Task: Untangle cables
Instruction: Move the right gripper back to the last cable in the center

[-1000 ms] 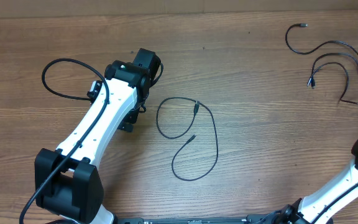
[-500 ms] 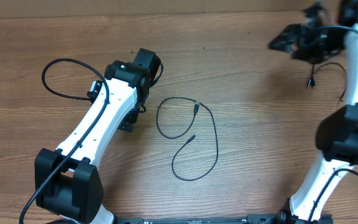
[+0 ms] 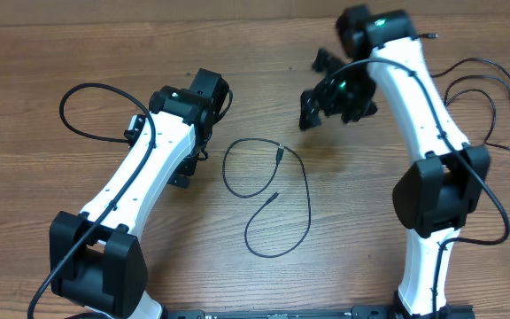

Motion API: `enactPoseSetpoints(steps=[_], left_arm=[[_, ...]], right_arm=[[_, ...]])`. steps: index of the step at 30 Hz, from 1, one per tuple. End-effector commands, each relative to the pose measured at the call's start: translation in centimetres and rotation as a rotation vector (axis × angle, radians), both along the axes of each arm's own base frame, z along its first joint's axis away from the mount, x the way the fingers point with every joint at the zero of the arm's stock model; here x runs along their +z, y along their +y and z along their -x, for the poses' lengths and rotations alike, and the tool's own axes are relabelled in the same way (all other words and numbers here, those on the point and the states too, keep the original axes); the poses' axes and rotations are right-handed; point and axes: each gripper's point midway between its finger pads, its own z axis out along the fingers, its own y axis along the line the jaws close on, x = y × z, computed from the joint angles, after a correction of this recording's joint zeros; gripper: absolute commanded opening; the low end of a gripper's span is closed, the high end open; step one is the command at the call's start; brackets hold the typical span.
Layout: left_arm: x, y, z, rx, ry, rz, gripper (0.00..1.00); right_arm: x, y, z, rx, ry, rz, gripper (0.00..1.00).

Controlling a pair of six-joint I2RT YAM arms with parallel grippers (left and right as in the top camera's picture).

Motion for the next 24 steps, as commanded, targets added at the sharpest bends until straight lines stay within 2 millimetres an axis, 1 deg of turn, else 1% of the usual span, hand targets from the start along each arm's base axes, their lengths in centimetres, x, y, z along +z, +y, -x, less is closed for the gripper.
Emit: enactPoseSetpoints(steps=[1,3,7,11,15,17,19,21,24], left_arm=[[0.4,0.3,-0.3,-0.013,-0.009,-0.022,1.0],[0.4,0.3,-0.3,-0.013,-0.009,-0.022,1.0],[0.4,0.3,-0.3,-0.013,-0.009,-0.022,0.99],[0.4,0.3,-0.3,-0.013,-0.009,-0.022,0.99],[0.4,0.3,-0.3,-0.013,-0.009,-0.022,1.0],[0.4,0.3,-0.3,-0.013,-0.009,-0.022,1.0],[0.4,0.3,-0.3,-0.013,-0.009,-0.022,1.0],[0.4,0.3,-0.3,-0.013,-0.009,-0.022,1.0],[0.4,0.3,-0.3,-0.013,-0.009,-0.022,1.0]], right_arm=[[-2.9,0.1,2.0,0.02,0.067,0.08,1.0],[-4.9,0.7,3.7,0.046,0.119,0.097,0.98],[-7.7,1.5,5.8,0.055,0.173,0.124,0.94],[-9.6,2.0,6.4,0.034,0.178,0.135,0.9],[-10.5,2.5,7.0,0.026,0.186,0.145,0.86],[-10.9,2.9,7.3,0.039,0.181,0.146,0.85],[-11.4,3.0,7.1,0.045,0.16,0.154,0.82],[-12.0,2.7,6.5,0.003,0.134,0.184,0.77],[-12.7,2.7,6.3,-0.003,0.117,0.181,0.72]])
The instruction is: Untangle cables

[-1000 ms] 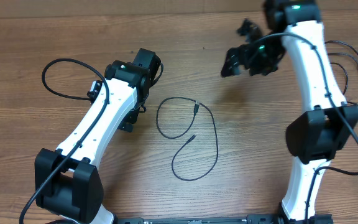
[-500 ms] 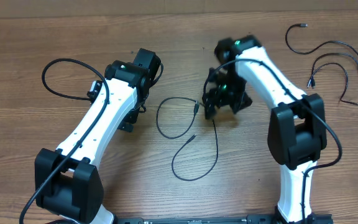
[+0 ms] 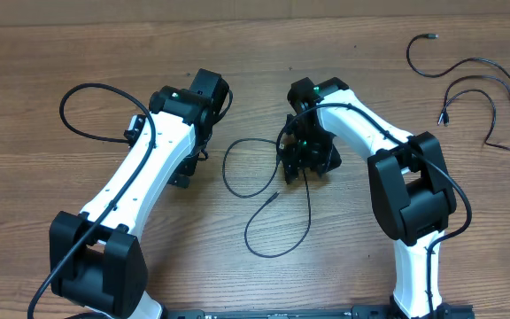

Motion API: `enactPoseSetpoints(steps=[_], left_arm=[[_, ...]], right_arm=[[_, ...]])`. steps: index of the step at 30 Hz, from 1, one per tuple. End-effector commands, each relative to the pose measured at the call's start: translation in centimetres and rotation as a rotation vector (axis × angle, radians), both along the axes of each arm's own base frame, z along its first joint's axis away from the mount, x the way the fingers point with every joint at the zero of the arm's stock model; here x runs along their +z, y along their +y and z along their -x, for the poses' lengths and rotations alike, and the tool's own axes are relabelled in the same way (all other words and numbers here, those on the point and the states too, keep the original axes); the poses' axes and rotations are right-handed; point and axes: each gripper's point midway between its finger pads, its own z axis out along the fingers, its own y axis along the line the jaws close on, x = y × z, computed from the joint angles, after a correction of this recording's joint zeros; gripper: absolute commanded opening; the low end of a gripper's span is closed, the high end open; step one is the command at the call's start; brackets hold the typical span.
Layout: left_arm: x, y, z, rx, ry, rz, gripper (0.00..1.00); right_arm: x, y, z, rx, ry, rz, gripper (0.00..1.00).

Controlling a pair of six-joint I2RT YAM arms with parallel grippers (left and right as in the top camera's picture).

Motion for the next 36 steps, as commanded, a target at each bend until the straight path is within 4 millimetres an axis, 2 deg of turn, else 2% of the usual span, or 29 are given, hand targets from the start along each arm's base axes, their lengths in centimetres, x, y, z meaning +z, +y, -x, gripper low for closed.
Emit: enactPoseSetpoints(steps=[1,6,7,8,9,10,13,18,22,28,36], left_arm=[[0.4,0.3,-0.3,-0.013,-0.008,-0.023,1.0],[0.4,0.3,-0.3,-0.013,-0.008,-0.023,1.0],[0.4,0.3,-0.3,-0.013,-0.008,-0.023,0.99],[0.4,0.3,-0.3,-0.013,-0.008,-0.023,1.0],[0.4,0.3,-0.3,-0.013,-0.008,-0.023,1.0],[0.4,0.3,-0.3,-0.013,-0.008,-0.023,1.0],[0.4,0.3,-0.3,-0.013,-0.008,-0.023,0.99],[0.4,0.3,-0.3,-0.013,-0.008,-0.023,0.99],[0.4,0.3,-0.3,-0.013,-0.008,-0.023,1.0],[0.4,0.3,-0.3,-0.013,-0.008,-0.023,1.0],[0.4,0.3,-0.3,-0.013,-0.008,-0.023,1.0]], right_arm=[[-0.7,-0.4,-0.1,-0.026,-0.022,0.028,0.71],[-2.6,-0.6,0.4,-0.036,-0.033,0.025,0.68],[-3.1,-0.7,0.6,-0.046,-0.03,0.027,0.56],[-3.5,-0.8,0.8,-0.048,-0.03,0.029,0.47],[-4.1,-0.9,1.2,-0.052,-0.026,0.031,0.4],[-4.8,-1.1,1.6,-0.07,-0.023,0.037,0.36],[-6.7,-1.7,3.0,-0.09,-0.01,0.047,0.31],[-8.6,-2.7,5.2,-0.09,0.016,0.061,0.27],[-9.3,-3.1,5.9,-0.098,0.023,0.066,0.18],[-9.5,-2.8,5.3,-0.119,0.0,0.059,0.04],[-9.3,-2.4,4.5,-0.167,-0.022,0.056,0.04]])
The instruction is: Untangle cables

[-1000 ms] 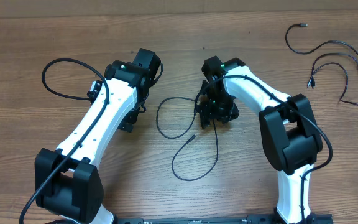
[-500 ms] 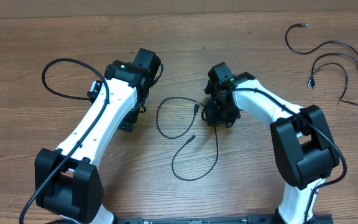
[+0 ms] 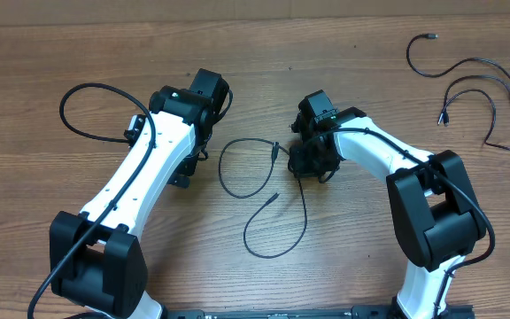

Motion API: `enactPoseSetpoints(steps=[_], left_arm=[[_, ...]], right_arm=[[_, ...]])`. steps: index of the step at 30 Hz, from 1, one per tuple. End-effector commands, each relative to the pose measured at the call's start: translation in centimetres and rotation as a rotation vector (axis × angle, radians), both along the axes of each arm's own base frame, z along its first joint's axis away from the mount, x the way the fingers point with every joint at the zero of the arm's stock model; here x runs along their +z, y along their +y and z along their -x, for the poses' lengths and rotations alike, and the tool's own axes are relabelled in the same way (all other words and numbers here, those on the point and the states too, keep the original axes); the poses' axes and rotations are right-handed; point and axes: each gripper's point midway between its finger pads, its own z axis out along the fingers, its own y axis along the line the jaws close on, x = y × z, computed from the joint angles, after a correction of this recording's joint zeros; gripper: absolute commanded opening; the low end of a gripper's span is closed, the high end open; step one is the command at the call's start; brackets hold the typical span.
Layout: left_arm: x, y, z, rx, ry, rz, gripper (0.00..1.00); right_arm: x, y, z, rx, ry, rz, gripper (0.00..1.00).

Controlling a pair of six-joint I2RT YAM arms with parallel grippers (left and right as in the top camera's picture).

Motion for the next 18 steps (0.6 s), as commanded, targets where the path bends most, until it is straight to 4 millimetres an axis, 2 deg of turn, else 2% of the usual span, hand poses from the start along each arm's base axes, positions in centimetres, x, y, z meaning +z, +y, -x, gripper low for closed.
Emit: enactPoseSetpoints(steps=[1,3,6,8,9,10,11,13,14,15,18], left_arm=[[0.4,0.3,-0.3,-0.013,-0.009,-0.023,1.0],[0.4,0.3,-0.3,-0.013,-0.009,-0.023,0.99],[0.4,0.3,-0.3,-0.013,-0.008,-0.023,1.0],[0.4,0.3,-0.3,-0.013,-0.009,-0.023,1.0],[0.4,0.3,-0.3,-0.013,-0.008,-0.023,1.0],[0.4,0.3,-0.3,-0.013,-0.009,-0.023,1.0],[0.4,0.3,-0.3,-0.013,-0.008,-0.023,1.0],[0.4,0.3,-0.3,-0.013,-0.009,-0.023,1.0],[0.4,0.3,-0.3,-0.013,-0.009,-0.023,0.99],[0.4,0.3,-0.3,-0.013,-0.008,-0.023,1.0],[0.4,0.3,-0.3,-0.013,-0.008,-0.023,0.99]], right_arm=[[-7.1,-3.3,5.5,-0.009,0.212,0.182,0.04],[-6.3,-3.2,5.1,-0.009,0.211,0.183,0.04],[-3.9,-2.4,3.5,-0.011,0.162,0.16,0.04],[-1.7,-1.8,1.7,-0.016,0.099,0.135,0.04],[0.8,-1.3,0.1,-0.019,0.038,0.119,0.04],[1.8,-1.1,-0.5,-0.021,0.012,0.114,0.04],[4.3,-0.9,-1.9,-0.027,-0.055,0.11,0.04],[7.8,-0.8,-3.6,-0.036,-0.143,0.106,0.04],[11.1,-0.7,-4.9,-0.046,-0.222,0.096,0.04],[14.1,-0.5,-5.7,-0.054,-0.286,0.074,0.04],[18.9,0.0,-6.7,-0.065,-0.393,0.022,0.04]])
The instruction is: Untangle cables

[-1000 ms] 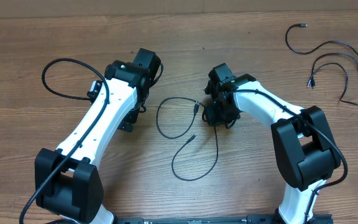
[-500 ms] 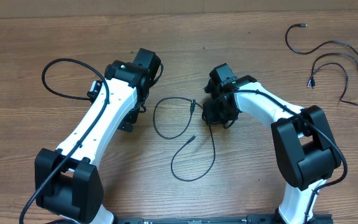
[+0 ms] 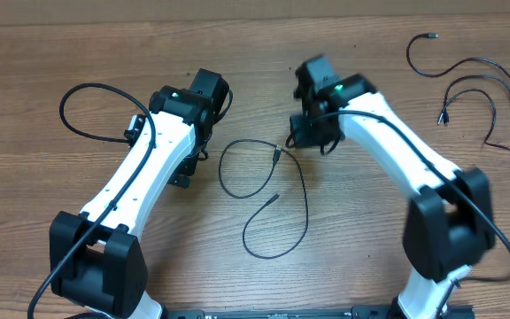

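A thin black cable (image 3: 257,143) lies in loose loops on the middle of the wooden table. One plug end (image 3: 277,152) sits near the top and the other end (image 3: 273,198) inside the loops. My right gripper (image 3: 306,135) hangs blurred just beyond and right of the top plug. Its jaws are hidden under the wrist, and the cable appears to lie free on the table. My left gripper (image 3: 186,173) points down at the table left of the loop, its jaws also hidden.
More black cables (image 3: 472,75) lie spread at the far right corner, with a plug (image 3: 443,118) among them. The left arm's own lead (image 3: 82,90) arcs out to the left. The table (image 3: 352,230) is brown wood.
My right gripper has moved from the cable's upper right bend toward the far side of the table. The cable stays on the table in nearly the same shape. The left arm has not moved.
At first my right arm was raised at the back right of the cable. Then its gripper was down on the cable's right strand near the top plug. The left loop then lay slightly farther left, and now the gripper is off the cable.
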Motion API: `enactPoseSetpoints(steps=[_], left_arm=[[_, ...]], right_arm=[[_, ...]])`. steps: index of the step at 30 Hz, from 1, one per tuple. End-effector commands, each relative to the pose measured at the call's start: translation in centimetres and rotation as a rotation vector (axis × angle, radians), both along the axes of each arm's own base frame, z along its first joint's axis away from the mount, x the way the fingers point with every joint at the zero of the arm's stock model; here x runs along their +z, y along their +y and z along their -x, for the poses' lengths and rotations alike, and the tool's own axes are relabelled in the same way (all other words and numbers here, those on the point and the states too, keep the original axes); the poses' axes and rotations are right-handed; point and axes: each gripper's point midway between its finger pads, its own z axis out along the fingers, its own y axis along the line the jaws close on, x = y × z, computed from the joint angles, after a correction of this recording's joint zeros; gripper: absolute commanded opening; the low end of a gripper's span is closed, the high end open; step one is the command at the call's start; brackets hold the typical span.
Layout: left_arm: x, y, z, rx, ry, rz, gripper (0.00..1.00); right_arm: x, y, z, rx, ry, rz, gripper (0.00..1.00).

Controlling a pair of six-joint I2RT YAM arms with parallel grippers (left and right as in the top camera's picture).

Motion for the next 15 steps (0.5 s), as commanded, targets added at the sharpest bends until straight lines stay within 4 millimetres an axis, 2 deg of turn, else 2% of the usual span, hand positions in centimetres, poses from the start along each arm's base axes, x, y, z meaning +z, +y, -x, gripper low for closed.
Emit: enactPoseSetpoints(steps=[1,3,11,15], left_arm=[[0.4,0.3,-0.3,-0.013,-0.008,-0.022,1.0],[0.4,0.3,-0.3,-0.013,-0.008,-0.022,0.99],[0.4,0.3,-0.3,-0.013,-0.009,-0.022,1.0],[0.4,0.3,-0.3,-0.013,-0.008,-0.022,1.0]], right_arm=[[8.8,0.3,-1.8,-0.011,-0.223,-0.064,0.04],[9.7,0.2,-1.8,-0.014,-0.248,-0.068,0.04],[7.4,-0.4,-0.2,-0.009,-0.152,-0.031,0.74],[5.9,-0.8,0.7,-0.01,-0.11,-0.015,0.78]])
